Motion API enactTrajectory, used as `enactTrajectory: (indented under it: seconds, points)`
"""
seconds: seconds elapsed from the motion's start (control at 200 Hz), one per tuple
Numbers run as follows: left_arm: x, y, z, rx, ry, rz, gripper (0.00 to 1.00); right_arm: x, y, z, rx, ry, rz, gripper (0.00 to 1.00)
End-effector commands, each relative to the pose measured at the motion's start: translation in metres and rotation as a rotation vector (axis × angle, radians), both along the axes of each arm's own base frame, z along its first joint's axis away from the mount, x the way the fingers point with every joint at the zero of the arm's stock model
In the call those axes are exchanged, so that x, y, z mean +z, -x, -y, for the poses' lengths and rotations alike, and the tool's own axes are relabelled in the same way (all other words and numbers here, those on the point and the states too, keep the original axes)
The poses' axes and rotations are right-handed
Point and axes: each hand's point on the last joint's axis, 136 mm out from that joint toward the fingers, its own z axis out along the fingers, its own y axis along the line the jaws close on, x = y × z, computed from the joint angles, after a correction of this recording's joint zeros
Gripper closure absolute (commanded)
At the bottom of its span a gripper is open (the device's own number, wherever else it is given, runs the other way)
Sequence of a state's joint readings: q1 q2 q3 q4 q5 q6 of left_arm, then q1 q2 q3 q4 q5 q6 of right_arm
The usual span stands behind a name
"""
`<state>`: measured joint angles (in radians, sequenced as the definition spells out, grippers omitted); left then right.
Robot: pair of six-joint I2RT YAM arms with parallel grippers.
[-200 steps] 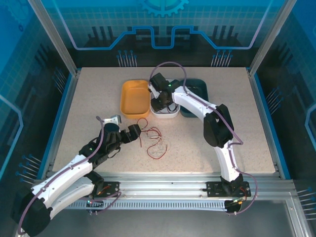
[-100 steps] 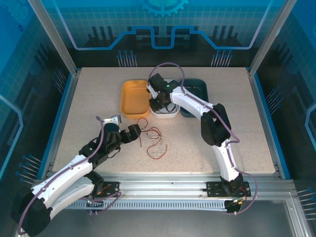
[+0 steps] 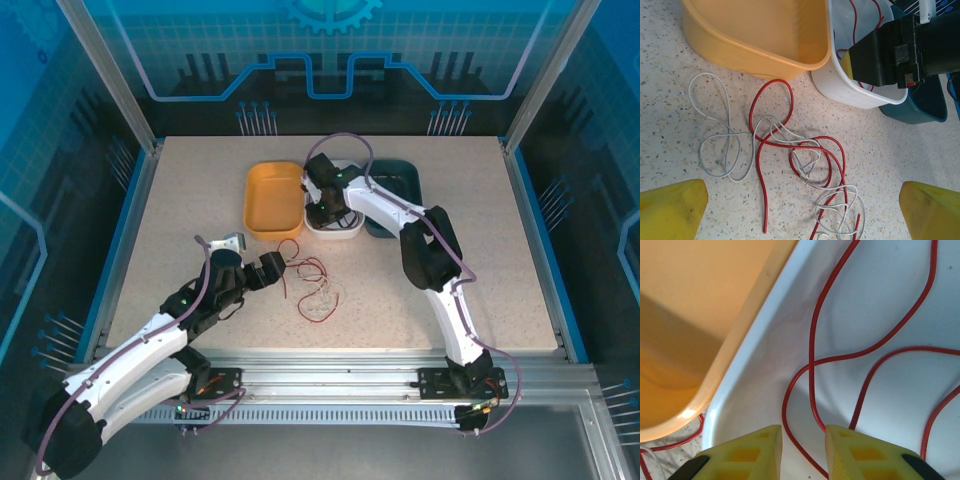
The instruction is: Untangle the cables
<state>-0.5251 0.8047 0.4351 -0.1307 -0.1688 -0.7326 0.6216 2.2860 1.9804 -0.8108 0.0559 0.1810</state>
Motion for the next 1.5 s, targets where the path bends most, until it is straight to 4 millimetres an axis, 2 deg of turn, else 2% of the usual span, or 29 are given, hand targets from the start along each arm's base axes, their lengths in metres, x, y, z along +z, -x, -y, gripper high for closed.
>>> enactTrajectory:
  seconds: [0.0,0.145,0.355,0.57,0.725,0.841,0.951,1.036,1.166,1.351,1.496]
  points:
    - [0.002,-0.002,-0.004,0.021,-0.003,0.001,0.01,-0.006,-0.003,0.003,-0.021,-0.009,-0.037,0.73]
    - [0.004,-0.002,-0.003,0.018,-0.001,0.003,0.01,0.013,-0.005,0.004,-0.021,-0.024,-0.014,0.73]
    - [0.004,-0.002,-0.004,0.019,-0.001,0.004,0.01,0.061,-0.002,0.006,-0.032,-0.067,0.061,0.70]
    - [-0.001,0.001,-0.008,0.026,-0.038,-0.036,0.01,0.108,0.018,0.015,-0.070,-0.116,0.142,0.64]
    - [-0.002,0.002,-0.006,0.008,-0.064,-0.064,0.01,0.124,0.042,0.029,-0.117,-0.131,0.182,0.58]
    - [-0.006,0.001,-0.003,-0.004,-0.072,-0.097,0.01,0.120,0.064,0.042,-0.156,-0.123,0.195,0.51]
    - [-0.012,-0.002,0.001,-0.011,-0.066,-0.132,0.01,0.107,0.089,0.048,-0.180,-0.149,0.170,0.51]
    - [-0.017,-0.005,0.005,-0.013,-0.062,-0.154,0.01,0.093,0.108,0.045,-0.177,-0.188,0.127,0.54]
    - [-0.026,-0.009,0.007,-0.012,-0.073,-0.184,0.01,0.071,0.131,0.028,-0.142,-0.263,0.070,0.55]
    - [-0.033,-0.012,0.008,0.003,-0.072,-0.206,0.01,0.040,0.140,0.008,-0.101,-0.277,0.010,0.58]
    - [-0.036,-0.011,0.009,0.003,-0.067,-0.215,0.01,0.022,0.134,-0.001,-0.078,-0.246,-0.006,0.62]
